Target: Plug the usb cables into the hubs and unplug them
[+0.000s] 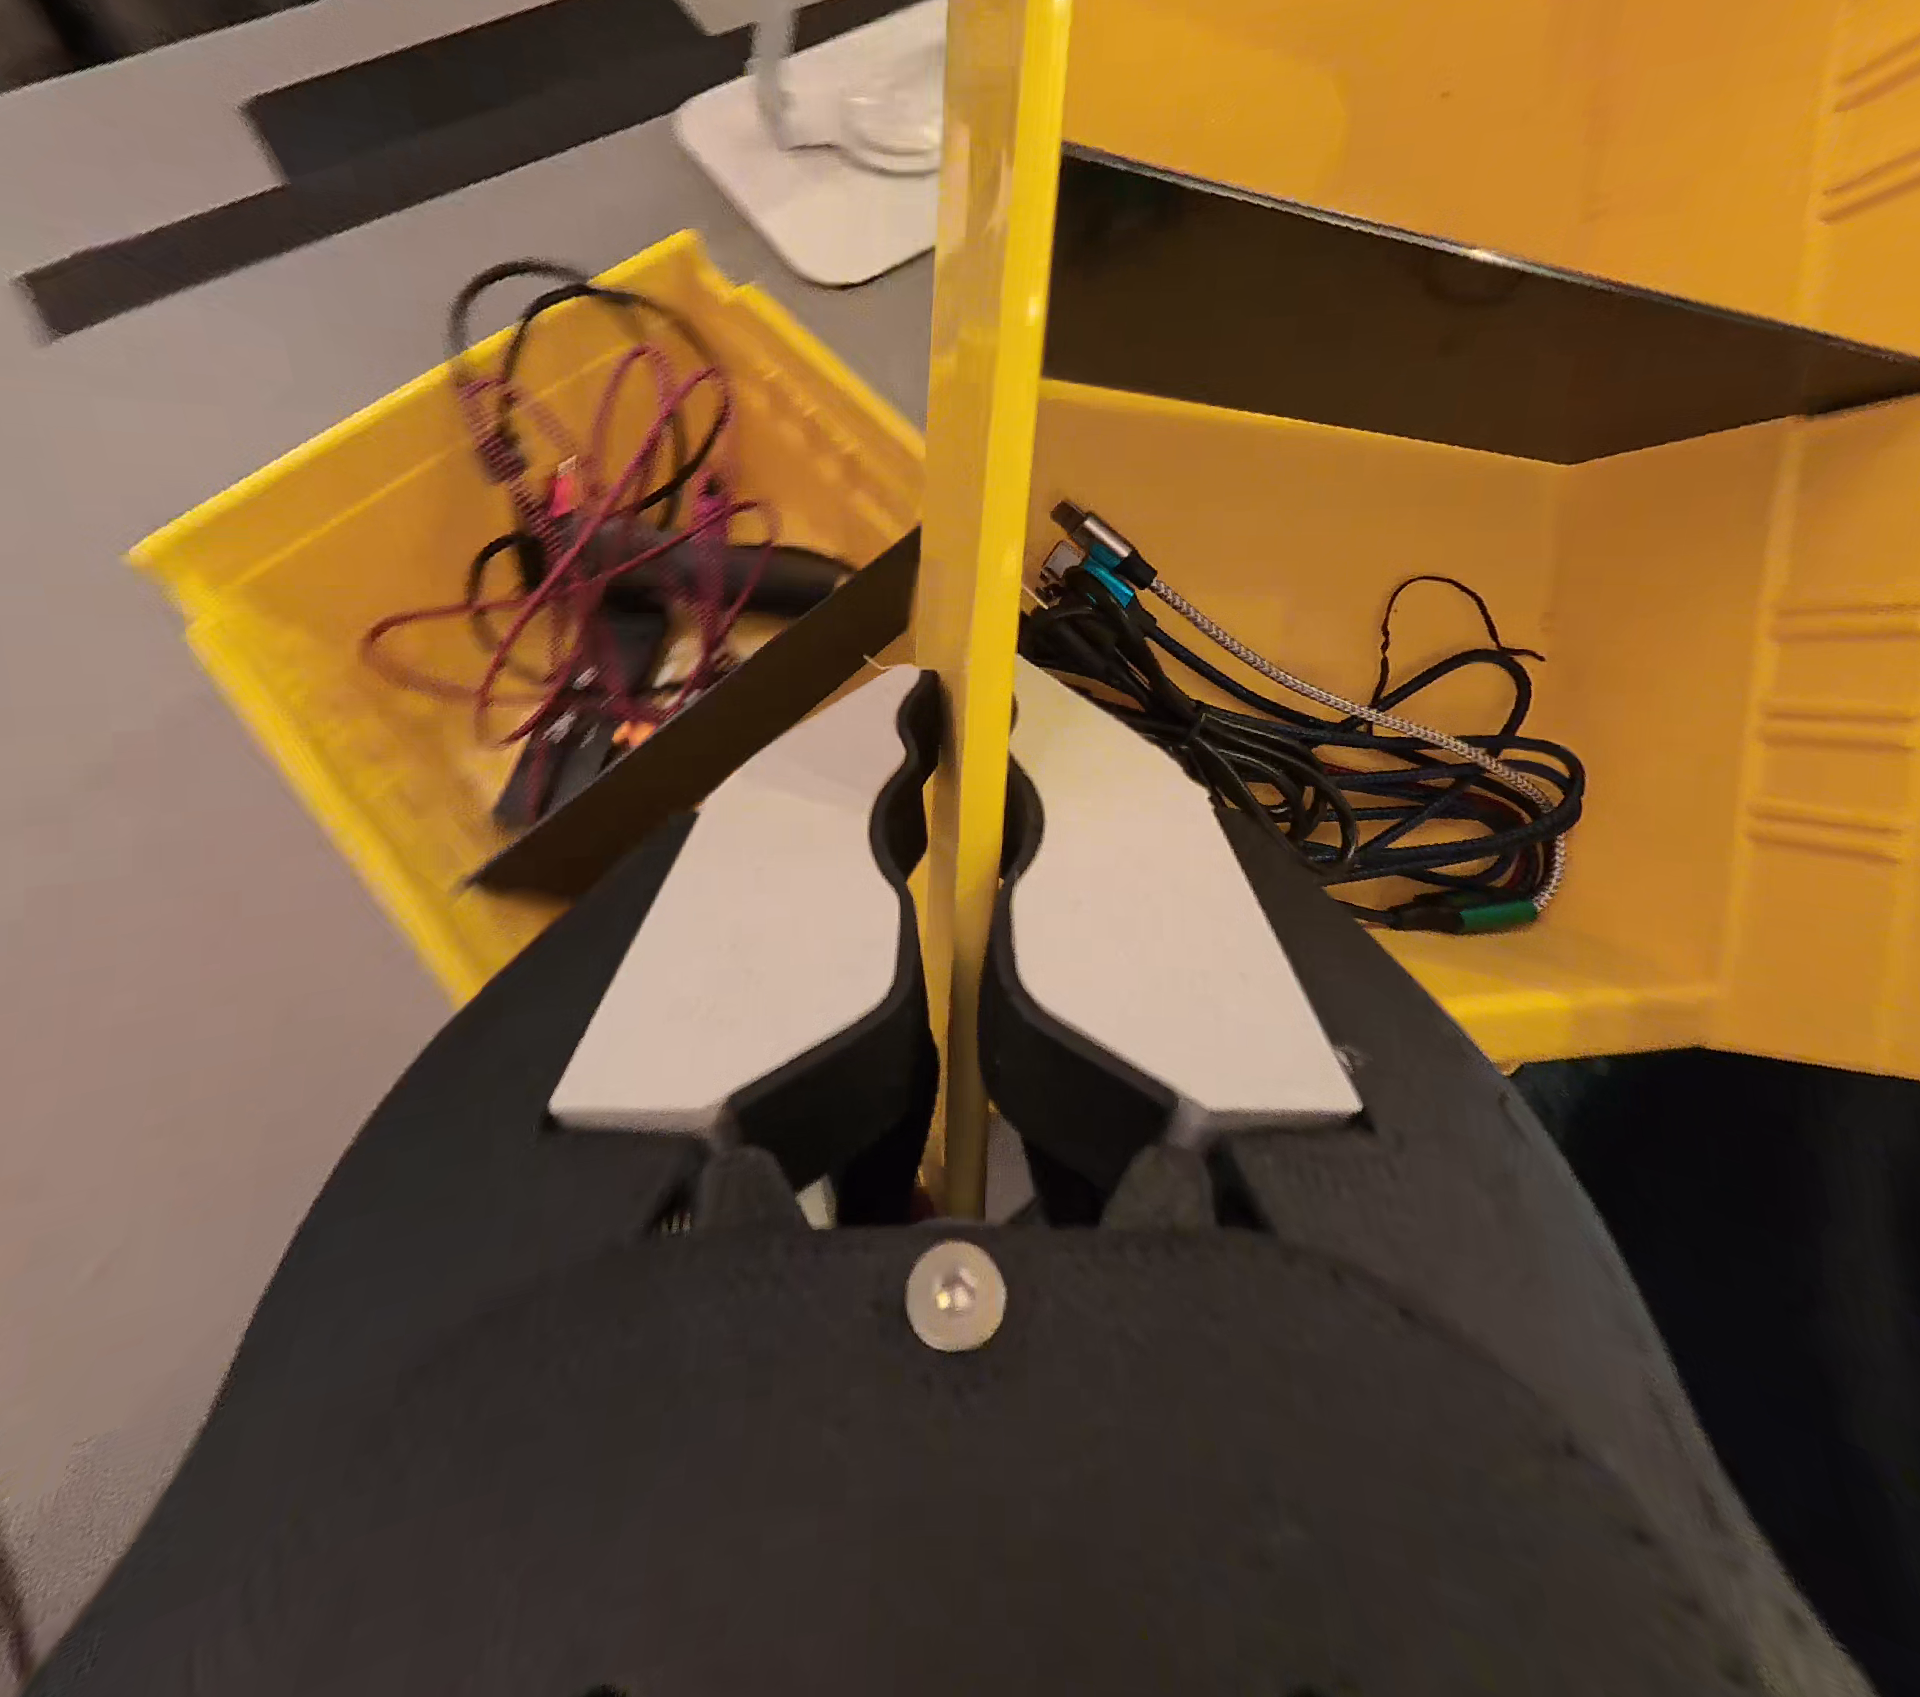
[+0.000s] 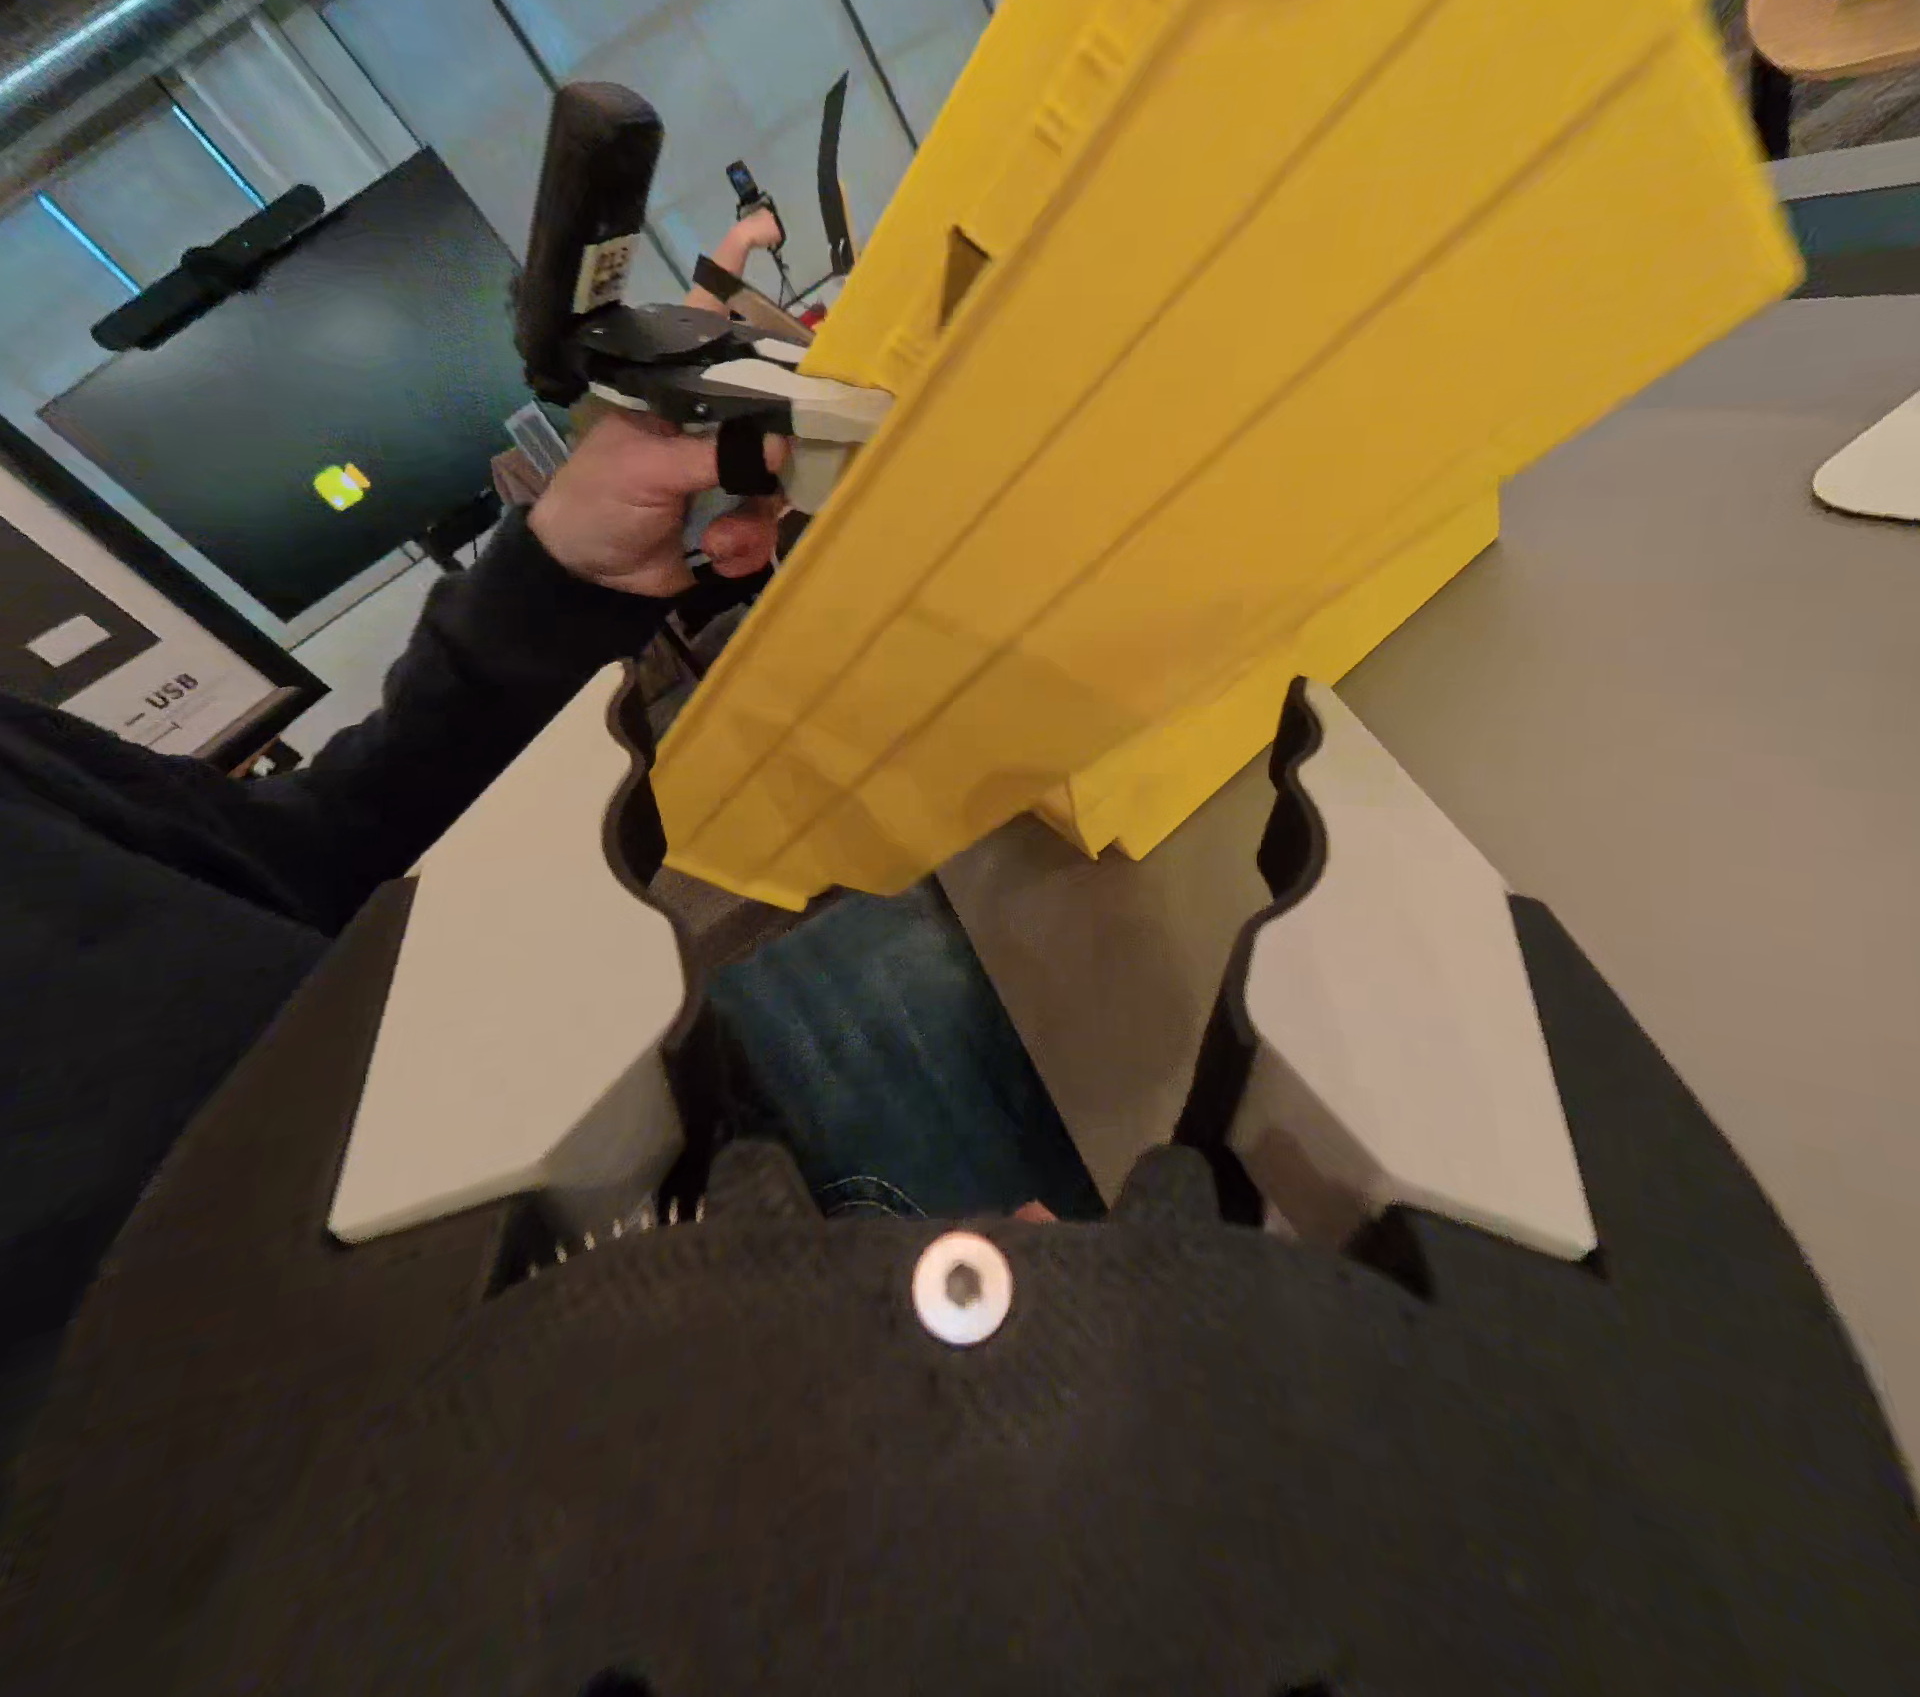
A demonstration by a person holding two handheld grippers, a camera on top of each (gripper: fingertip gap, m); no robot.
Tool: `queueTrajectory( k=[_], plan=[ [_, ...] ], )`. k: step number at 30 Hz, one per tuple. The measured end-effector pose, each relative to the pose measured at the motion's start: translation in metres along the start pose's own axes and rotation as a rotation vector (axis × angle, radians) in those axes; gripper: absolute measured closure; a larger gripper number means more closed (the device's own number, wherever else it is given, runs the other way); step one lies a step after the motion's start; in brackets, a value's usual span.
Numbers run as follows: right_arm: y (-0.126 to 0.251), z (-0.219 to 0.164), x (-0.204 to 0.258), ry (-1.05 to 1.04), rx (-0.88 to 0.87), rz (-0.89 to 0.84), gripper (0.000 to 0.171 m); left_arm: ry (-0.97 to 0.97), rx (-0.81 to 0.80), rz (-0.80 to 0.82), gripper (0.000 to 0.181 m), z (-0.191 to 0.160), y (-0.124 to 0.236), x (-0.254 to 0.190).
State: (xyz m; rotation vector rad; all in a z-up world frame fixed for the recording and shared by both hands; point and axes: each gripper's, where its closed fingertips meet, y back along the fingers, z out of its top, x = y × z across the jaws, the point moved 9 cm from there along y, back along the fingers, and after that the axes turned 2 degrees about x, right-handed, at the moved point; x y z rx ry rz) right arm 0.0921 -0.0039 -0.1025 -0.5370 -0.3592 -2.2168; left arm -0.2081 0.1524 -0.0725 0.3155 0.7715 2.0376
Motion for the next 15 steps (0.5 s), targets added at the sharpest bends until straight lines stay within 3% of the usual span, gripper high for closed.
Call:
queueTrajectory(
  k=[6, 8, 11, 15],
  plan=[
    [0.051, -0.017, 0.004, -0.064, -0.145, -0.236, 0.04, -0.143, 0.066, -0.111, 0.175, 0.06, -0.093, -0.069],
    [0.073, -0.018, -0.008, -0.045, -0.167, -0.351, 0.045, -0.155, 0.081, -0.154, 0.175, 0.073, -0.123, -0.089],
    [0.106, -0.019, -0.03, -0.051, -0.154, -0.478, 0.037, -0.239, 0.126, -0.157, 0.176, 0.086, -0.164, -0.127],
    [0.153, -0.027, -0.069, -0.175, -0.154, -0.545, 0.042, -0.33, 0.181, -0.152, 0.177, 0.094, -0.212, -0.169]
  ],
)
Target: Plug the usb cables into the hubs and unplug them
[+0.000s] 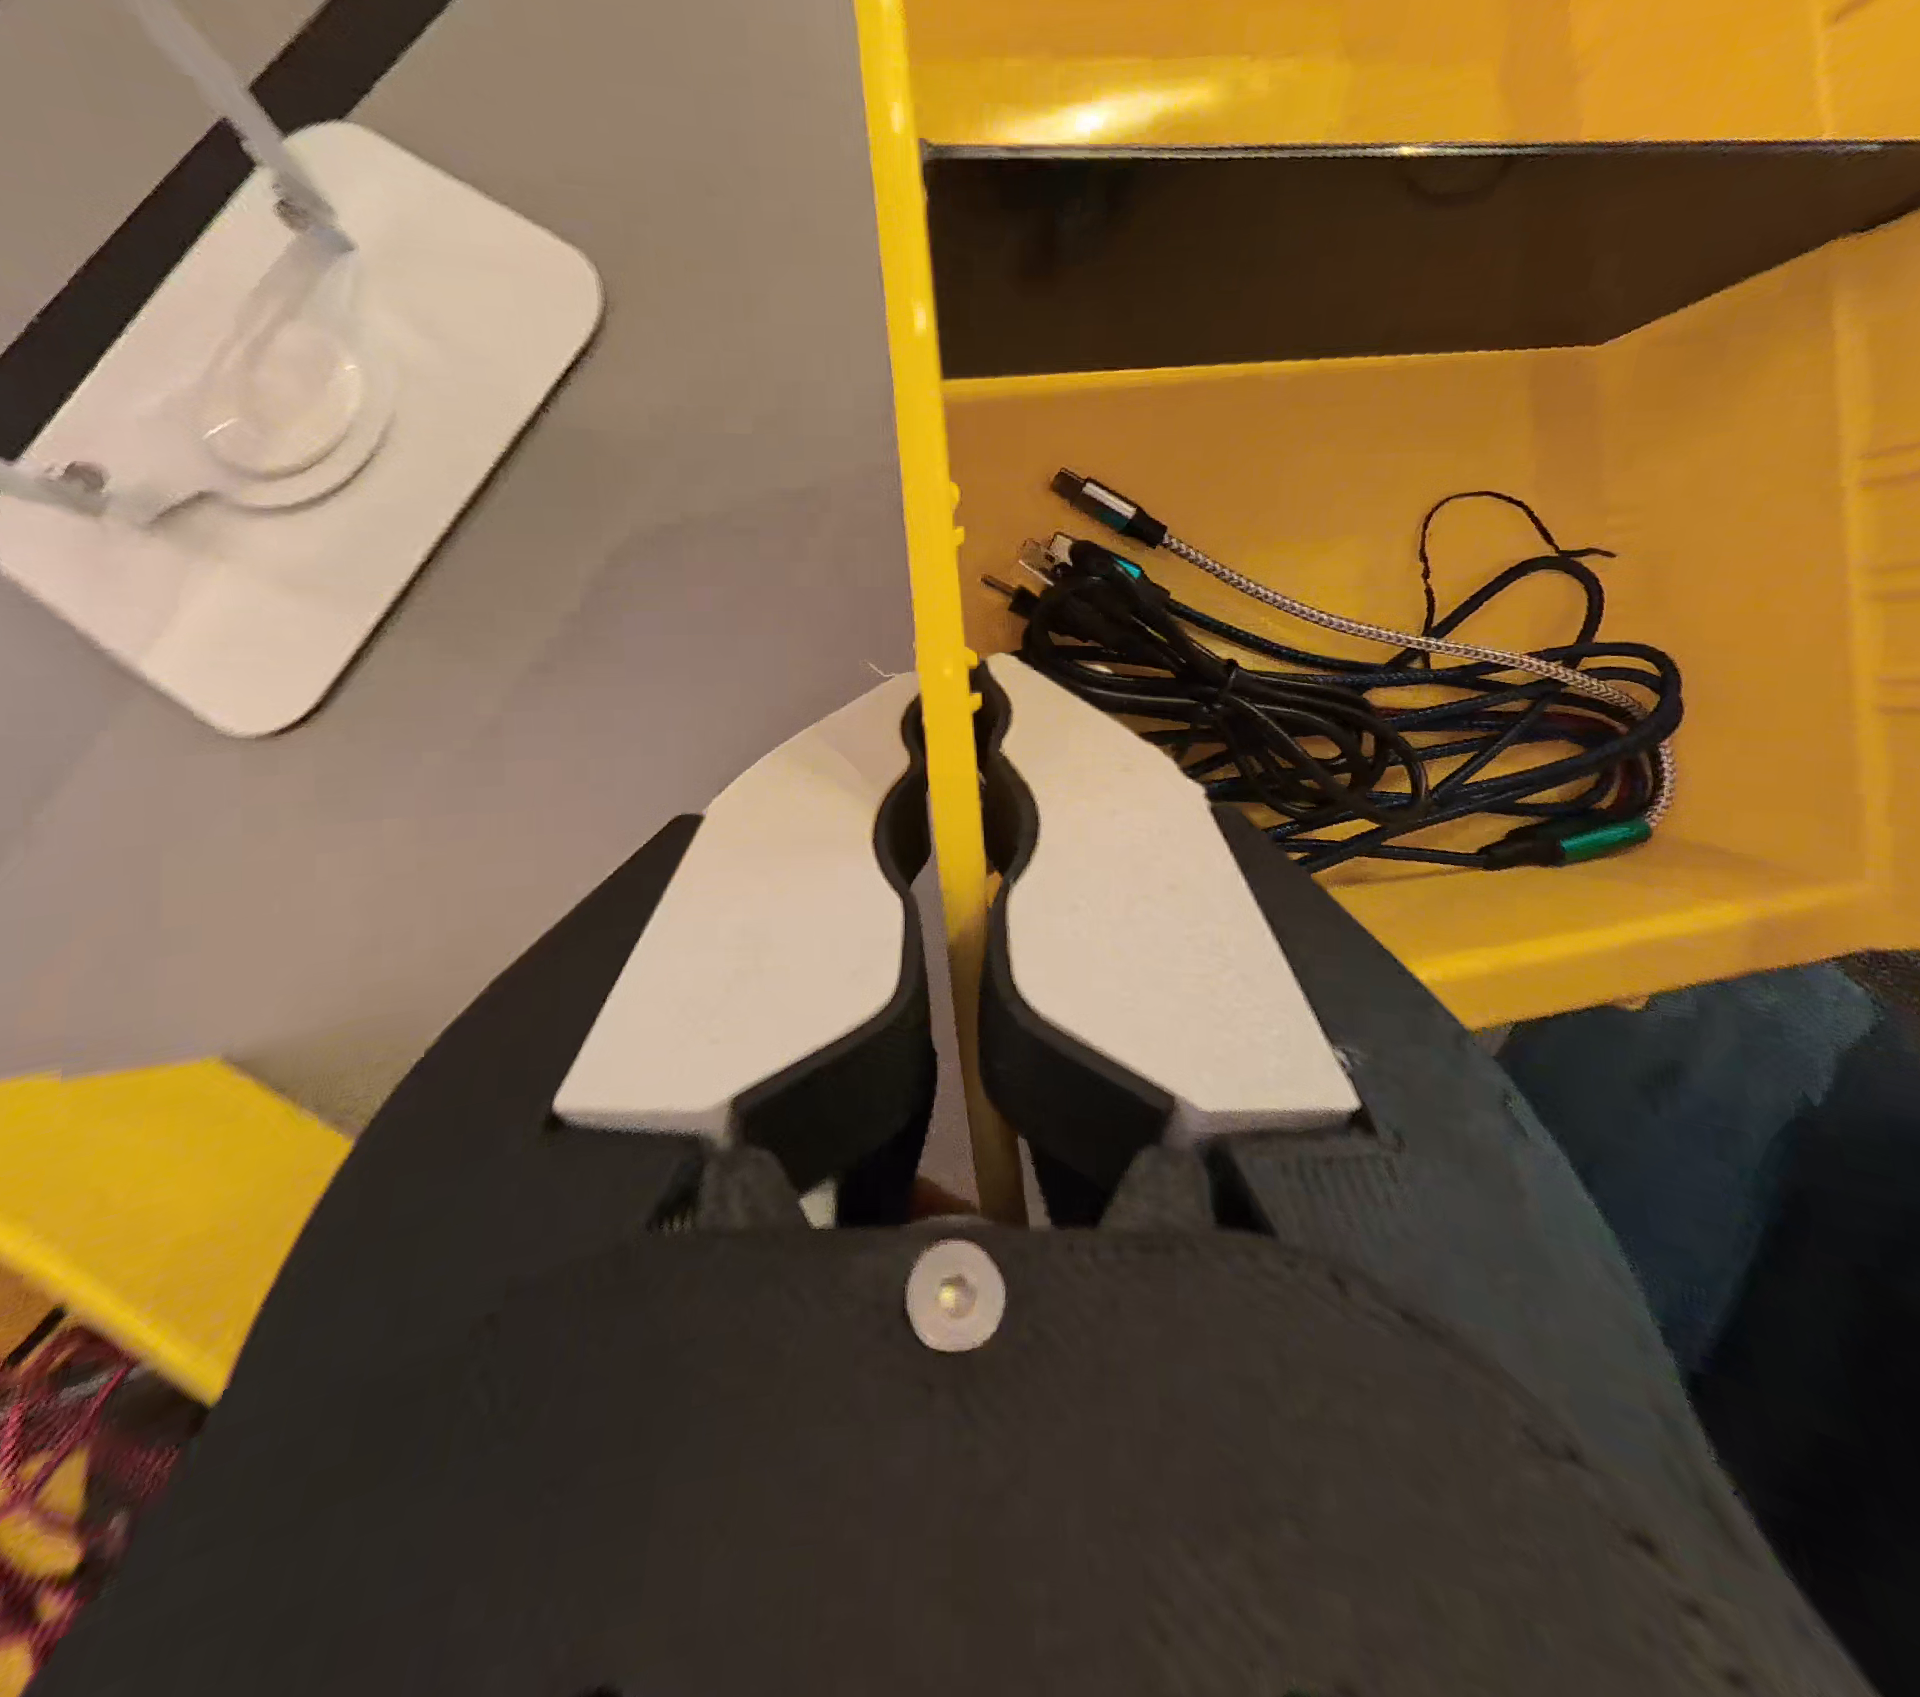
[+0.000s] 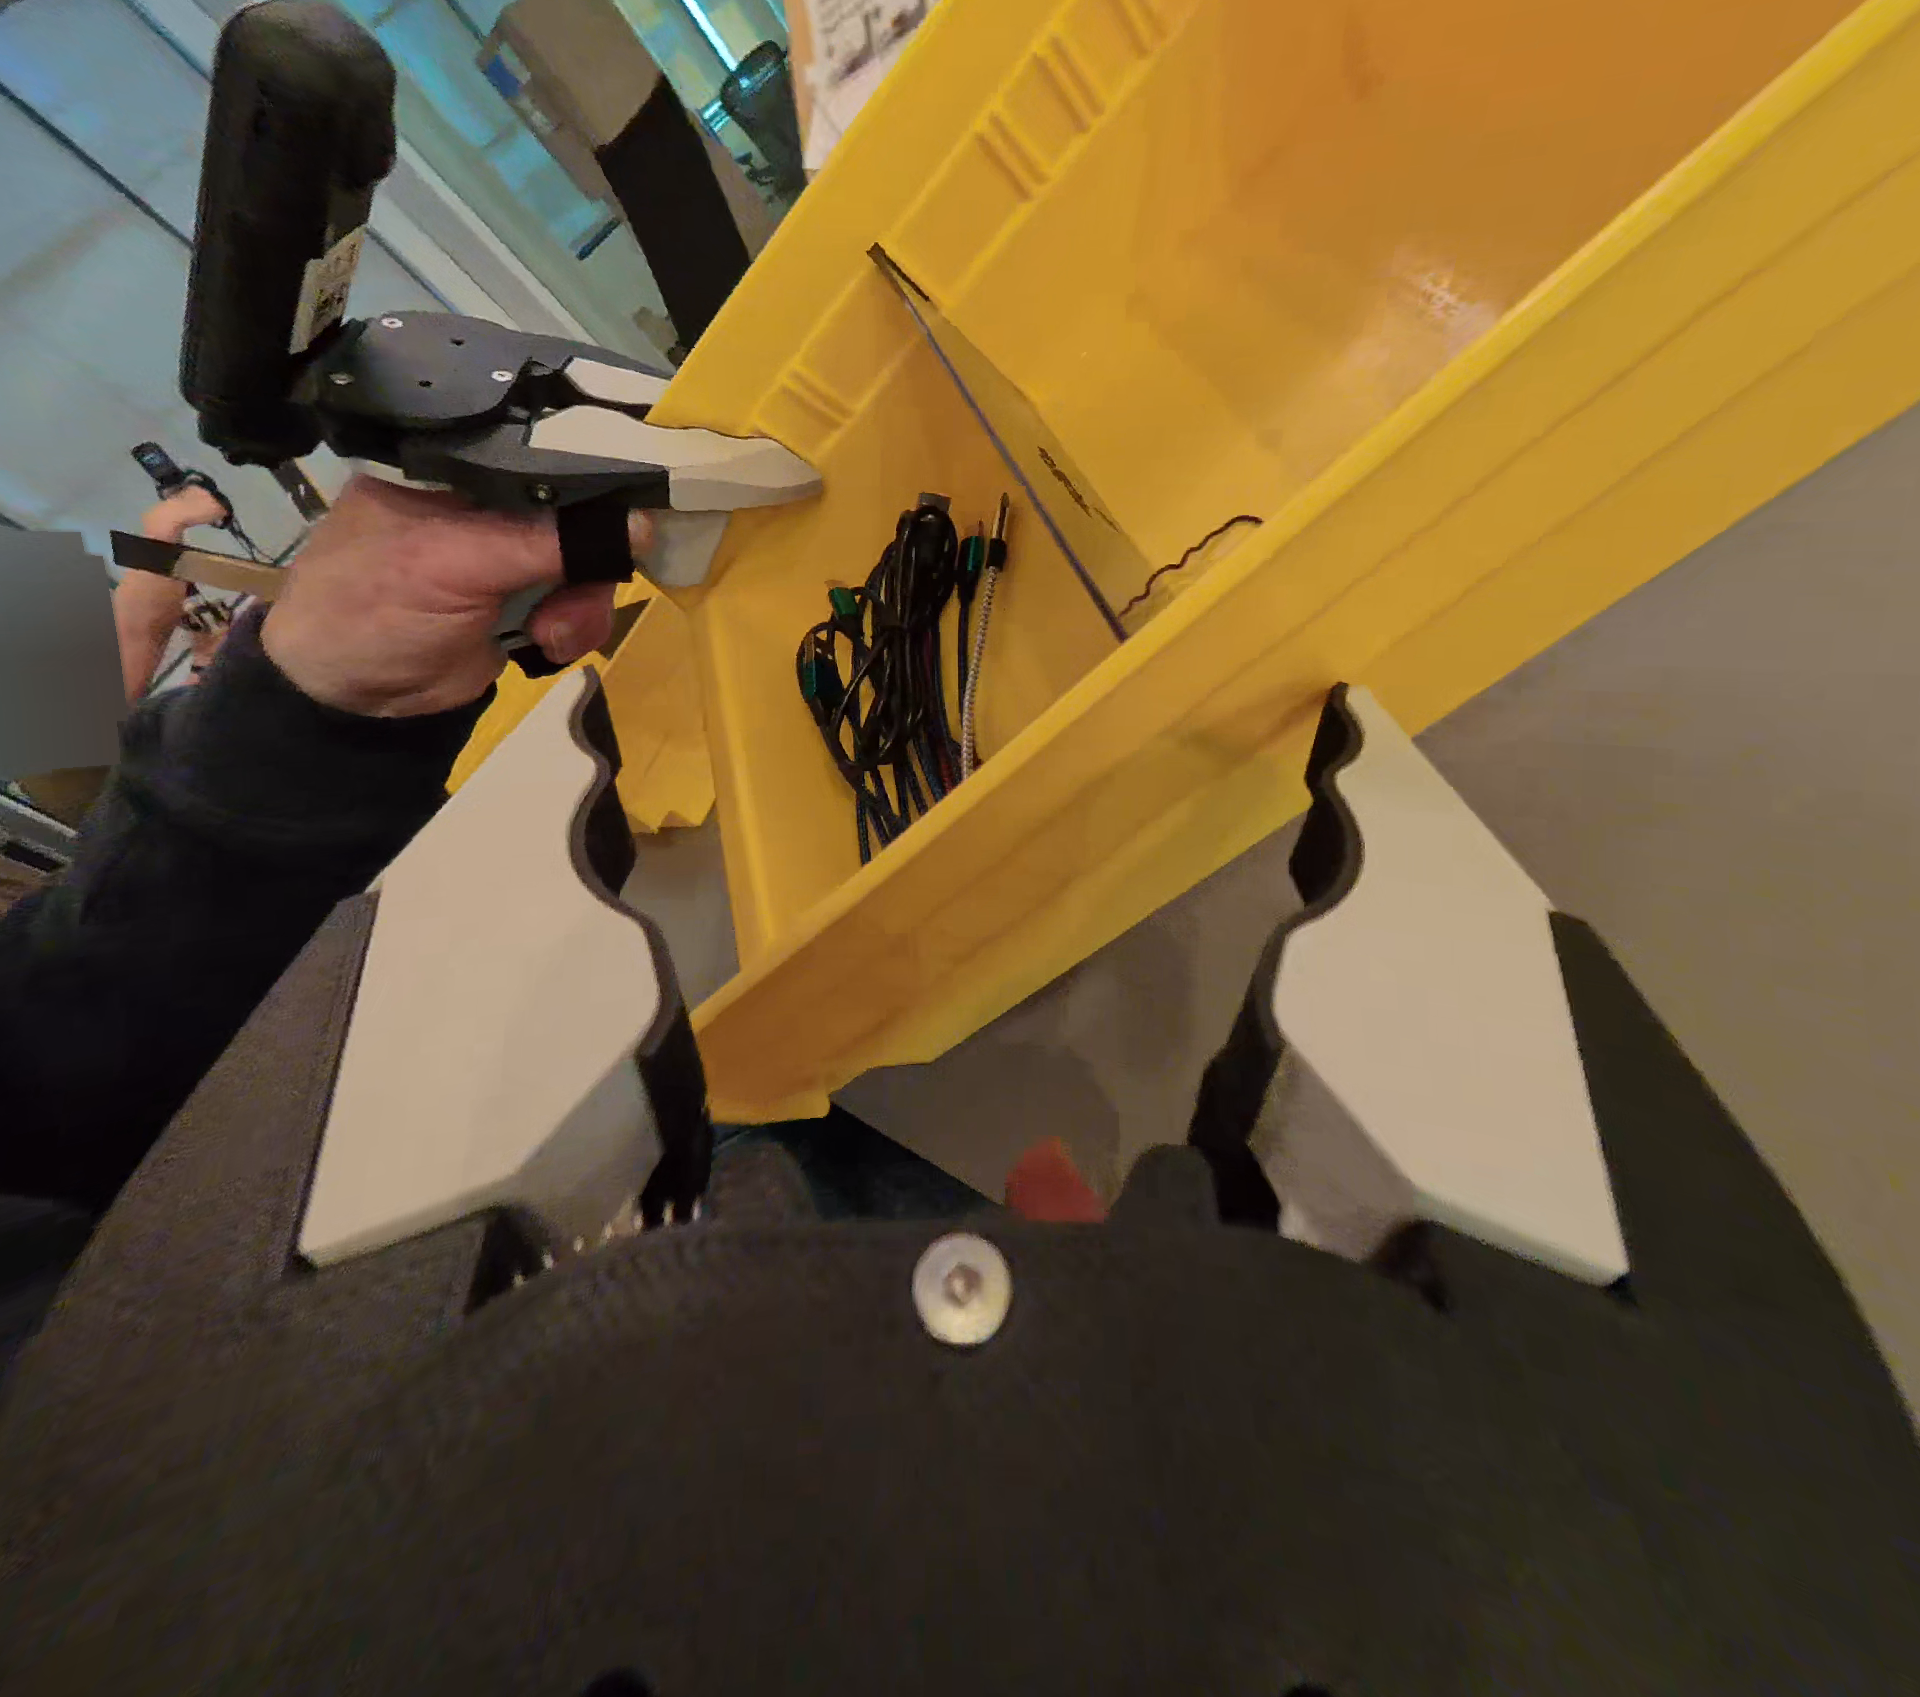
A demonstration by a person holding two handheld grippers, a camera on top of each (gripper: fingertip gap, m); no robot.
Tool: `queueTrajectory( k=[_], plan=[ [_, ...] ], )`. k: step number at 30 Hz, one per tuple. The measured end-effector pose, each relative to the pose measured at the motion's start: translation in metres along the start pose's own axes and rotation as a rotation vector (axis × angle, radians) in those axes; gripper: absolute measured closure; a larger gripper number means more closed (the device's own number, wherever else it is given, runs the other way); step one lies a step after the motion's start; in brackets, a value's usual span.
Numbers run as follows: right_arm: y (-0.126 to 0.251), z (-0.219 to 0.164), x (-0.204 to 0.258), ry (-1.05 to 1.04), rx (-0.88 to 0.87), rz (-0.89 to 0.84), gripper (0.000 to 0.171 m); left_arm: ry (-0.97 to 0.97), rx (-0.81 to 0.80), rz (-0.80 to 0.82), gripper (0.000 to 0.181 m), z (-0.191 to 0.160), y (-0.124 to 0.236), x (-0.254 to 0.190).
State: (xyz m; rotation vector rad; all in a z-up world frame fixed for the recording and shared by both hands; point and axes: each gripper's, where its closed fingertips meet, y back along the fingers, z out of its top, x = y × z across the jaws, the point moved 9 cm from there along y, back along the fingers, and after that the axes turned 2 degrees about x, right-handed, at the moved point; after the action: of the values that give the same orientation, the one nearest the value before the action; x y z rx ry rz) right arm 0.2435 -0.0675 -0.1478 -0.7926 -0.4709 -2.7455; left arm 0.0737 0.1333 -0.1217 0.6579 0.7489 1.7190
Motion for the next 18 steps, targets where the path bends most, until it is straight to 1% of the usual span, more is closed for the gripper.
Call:
queueTrajectory(
  k=[4, 9, 15, 18],
  plan=[
    [0.014, 0.003, -0.033, -0.022, 0.03, -0.081, 0.04, -0.017, 0.054, -0.056, 0.177, 0.01, -0.043, -0.021],
    [0.027, 0.008, -0.07, -0.032, 0.071, -0.167, 0.038, 0.021, 0.087, -0.156, 0.172, 0.006, -0.086, -0.049],
    [0.031, 0.003, -0.107, -0.045, 0.178, -0.227, 0.043, 0.012, 0.119, -0.207, 0.16, 0.006, -0.108, -0.077],
    [0.034, 0.007, -0.125, -0.037, 0.219, -0.257, 0.047, 0.03, 0.097, -0.257, 0.148, 0.006, -0.113, -0.091]
  ],
)
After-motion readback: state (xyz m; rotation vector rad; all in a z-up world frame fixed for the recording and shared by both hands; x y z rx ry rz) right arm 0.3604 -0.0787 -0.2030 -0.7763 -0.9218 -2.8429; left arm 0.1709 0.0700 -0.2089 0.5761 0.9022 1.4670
